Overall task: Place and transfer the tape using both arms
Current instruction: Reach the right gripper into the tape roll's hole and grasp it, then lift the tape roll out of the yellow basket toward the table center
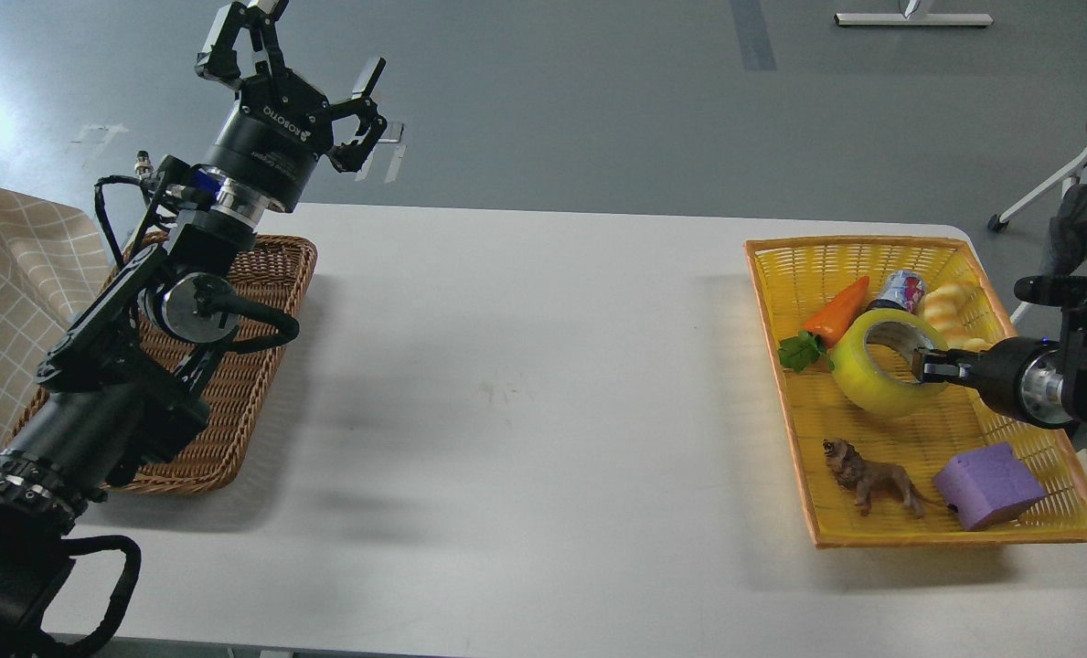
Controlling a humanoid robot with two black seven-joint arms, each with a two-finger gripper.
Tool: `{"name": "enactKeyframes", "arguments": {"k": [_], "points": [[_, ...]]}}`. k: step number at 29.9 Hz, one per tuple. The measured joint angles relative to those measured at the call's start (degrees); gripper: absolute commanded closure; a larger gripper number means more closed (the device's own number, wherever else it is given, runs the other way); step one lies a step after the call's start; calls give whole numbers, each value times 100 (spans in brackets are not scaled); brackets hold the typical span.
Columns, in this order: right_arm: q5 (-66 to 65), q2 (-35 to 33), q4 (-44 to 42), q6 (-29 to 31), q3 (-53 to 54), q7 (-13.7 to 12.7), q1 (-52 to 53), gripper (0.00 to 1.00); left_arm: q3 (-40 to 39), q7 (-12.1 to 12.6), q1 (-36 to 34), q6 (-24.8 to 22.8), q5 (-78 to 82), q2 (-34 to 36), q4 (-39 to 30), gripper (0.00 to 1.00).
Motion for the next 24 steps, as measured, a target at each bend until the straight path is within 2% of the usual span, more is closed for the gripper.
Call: {"name": "enactKeyframes", "arguments": {"k": [5,13,24], "points": [[7,-418,632,0,146,16,70,100,0,0,4,0,0,-1,0,2],[8,-424,972,0,416,17,565,100,0,0,5,0,3,-1,0,2],[-19,585,714,0,27,15,1656,100,-10,-4,-11,0,-17,-13,-17,2]]}}
